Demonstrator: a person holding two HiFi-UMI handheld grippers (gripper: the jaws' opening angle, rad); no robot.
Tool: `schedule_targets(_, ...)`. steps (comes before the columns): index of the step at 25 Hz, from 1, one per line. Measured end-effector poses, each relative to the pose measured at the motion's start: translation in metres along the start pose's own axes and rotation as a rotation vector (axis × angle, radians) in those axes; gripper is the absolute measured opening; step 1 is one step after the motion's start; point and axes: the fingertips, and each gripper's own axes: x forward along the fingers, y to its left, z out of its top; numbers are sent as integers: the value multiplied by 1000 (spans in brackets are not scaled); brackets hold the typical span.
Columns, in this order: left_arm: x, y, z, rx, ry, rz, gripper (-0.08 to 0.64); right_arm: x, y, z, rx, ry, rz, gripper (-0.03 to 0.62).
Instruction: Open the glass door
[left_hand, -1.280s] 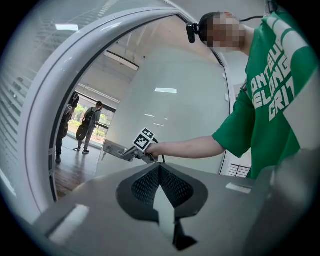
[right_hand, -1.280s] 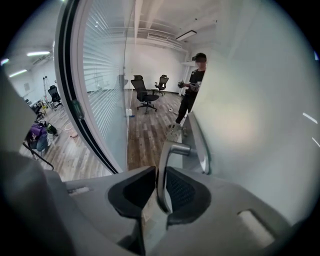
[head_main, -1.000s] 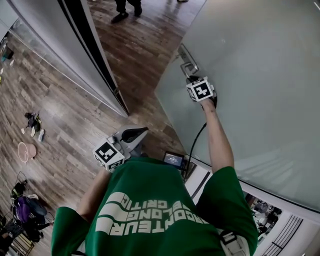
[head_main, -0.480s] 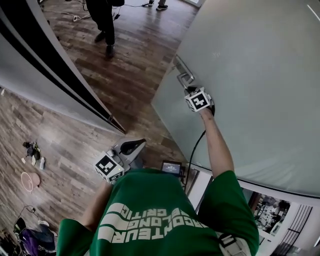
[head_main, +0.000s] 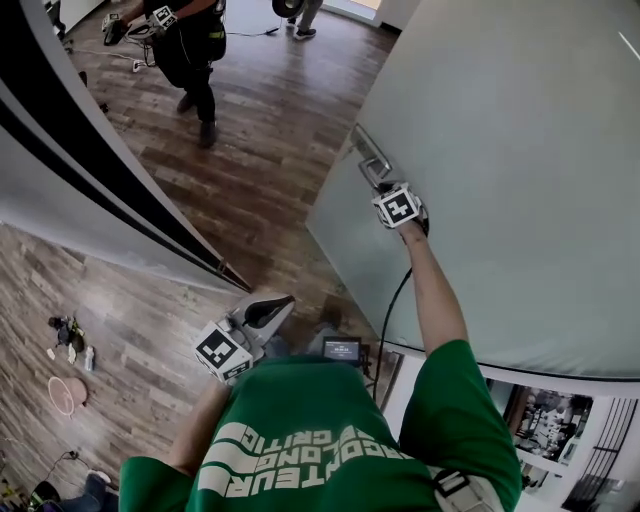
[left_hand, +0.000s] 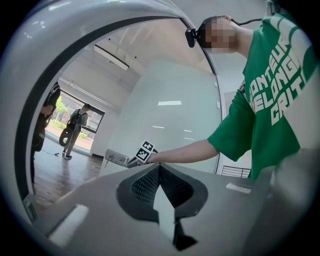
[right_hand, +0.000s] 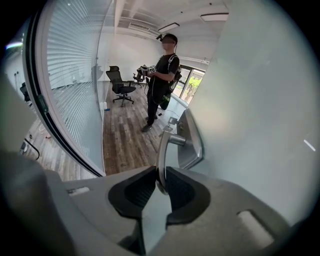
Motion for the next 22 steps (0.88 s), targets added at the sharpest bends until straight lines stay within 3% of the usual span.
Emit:
schedule_targets(8, 34, 16, 2, -16, -12, 8, 15, 9, -20, -14, 67, 18, 0, 52)
schedule_targets(14, 81, 31, 9, -27, -8, 20, 15, 14, -35, 0, 29, -89, -55, 52)
schedule_targets(22, 142, 43, 19, -28, -10, -12, 15, 21, -60, -6, 45, -103, -65, 51)
